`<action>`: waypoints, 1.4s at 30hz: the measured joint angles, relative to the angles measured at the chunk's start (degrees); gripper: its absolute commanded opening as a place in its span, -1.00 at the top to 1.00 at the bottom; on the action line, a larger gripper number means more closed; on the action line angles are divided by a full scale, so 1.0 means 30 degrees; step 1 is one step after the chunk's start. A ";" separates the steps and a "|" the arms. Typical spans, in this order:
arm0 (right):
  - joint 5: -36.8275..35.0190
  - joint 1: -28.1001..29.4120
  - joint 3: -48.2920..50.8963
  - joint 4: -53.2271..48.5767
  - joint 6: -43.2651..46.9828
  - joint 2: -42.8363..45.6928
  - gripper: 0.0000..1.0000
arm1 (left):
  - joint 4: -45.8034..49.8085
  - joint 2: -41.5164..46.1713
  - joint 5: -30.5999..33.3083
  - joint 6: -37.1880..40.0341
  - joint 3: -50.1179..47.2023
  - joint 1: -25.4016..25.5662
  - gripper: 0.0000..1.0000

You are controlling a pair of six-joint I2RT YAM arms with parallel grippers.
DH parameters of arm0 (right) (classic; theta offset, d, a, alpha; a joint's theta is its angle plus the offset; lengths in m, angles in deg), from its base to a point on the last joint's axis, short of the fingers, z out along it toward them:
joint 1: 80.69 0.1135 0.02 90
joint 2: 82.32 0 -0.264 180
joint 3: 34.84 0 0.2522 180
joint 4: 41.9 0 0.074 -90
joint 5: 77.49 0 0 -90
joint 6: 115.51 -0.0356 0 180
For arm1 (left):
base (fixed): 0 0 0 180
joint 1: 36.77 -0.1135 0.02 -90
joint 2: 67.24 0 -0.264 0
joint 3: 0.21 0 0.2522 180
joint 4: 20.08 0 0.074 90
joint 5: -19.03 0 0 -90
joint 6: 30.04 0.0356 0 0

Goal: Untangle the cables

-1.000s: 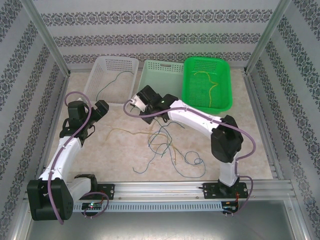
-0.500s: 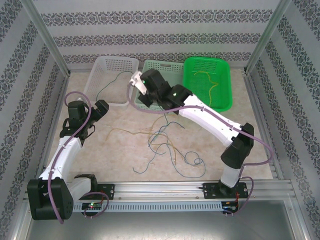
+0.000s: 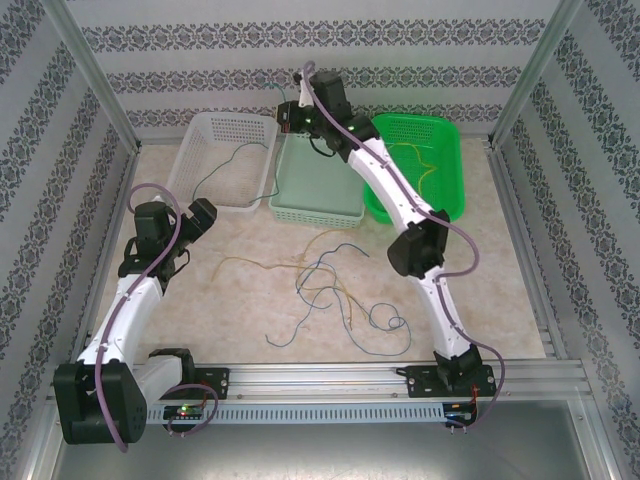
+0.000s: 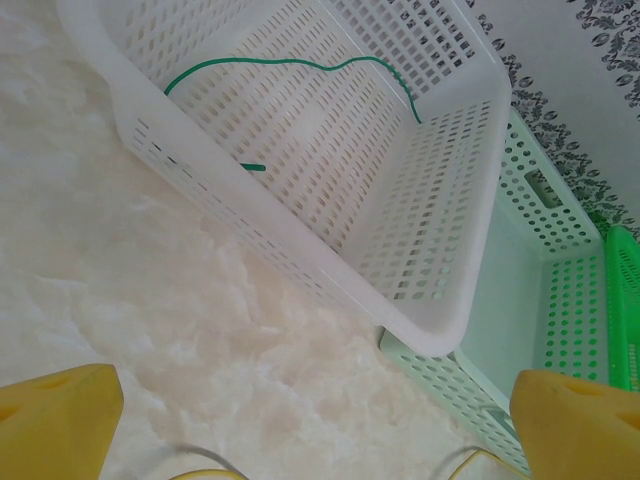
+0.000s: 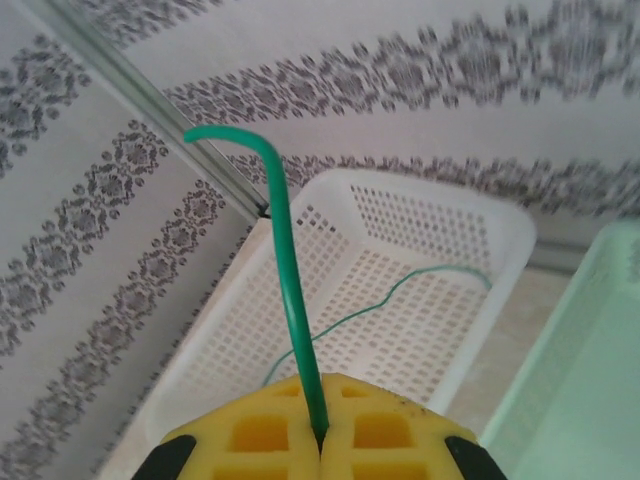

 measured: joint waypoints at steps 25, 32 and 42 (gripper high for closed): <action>-0.2412 0.1807 -0.0903 0.7475 -1.0870 -0.6054 0.93 | -0.0823 -0.0117 -0.0648 -0.0452 -0.0590 0.0000 -0.99; -0.3446 0.2623 -0.0903 0.7140 -1.1096 -0.6987 -0.12 | -0.0816 -0.0109 -0.0707 -0.0452 -0.0605 0.0000 -0.99; -0.3759 0.2324 -0.1005 0.7351 -1.0673 -0.6761 -0.37 | 0.0248 0.0044 0.0051 -0.0452 -0.0619 0.0000 -0.99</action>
